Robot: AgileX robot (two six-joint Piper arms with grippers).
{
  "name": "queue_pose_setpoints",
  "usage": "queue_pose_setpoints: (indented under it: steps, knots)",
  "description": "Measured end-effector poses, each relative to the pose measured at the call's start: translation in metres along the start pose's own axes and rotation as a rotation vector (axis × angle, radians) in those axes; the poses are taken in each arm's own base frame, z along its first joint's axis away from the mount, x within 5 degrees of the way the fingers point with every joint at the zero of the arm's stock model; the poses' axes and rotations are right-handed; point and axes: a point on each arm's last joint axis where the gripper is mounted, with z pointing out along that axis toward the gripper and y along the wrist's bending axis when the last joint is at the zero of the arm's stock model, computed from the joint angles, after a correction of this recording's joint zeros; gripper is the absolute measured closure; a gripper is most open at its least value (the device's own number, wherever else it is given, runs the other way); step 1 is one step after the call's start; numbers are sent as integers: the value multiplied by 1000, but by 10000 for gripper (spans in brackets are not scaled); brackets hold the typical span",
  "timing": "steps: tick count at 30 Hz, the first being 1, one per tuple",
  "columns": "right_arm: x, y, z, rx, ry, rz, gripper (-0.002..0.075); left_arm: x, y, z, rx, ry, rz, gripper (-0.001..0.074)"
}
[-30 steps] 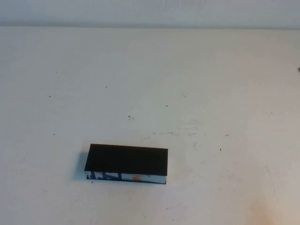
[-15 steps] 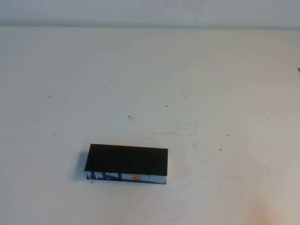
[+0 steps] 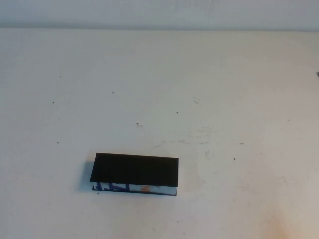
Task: Return glasses to glasses case
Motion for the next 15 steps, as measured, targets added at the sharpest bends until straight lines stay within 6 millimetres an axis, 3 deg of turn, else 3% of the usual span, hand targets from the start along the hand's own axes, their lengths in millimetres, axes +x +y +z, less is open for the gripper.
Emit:
queue_pose_setpoints:
  steps: [4,15]
  knots:
    - [0,0,0,0,0,0,739,-1,-6,-1,30,-10,104,736]
    - [0,0,0,-1,0,2,739,32,-7,-10,30,344,133,736]
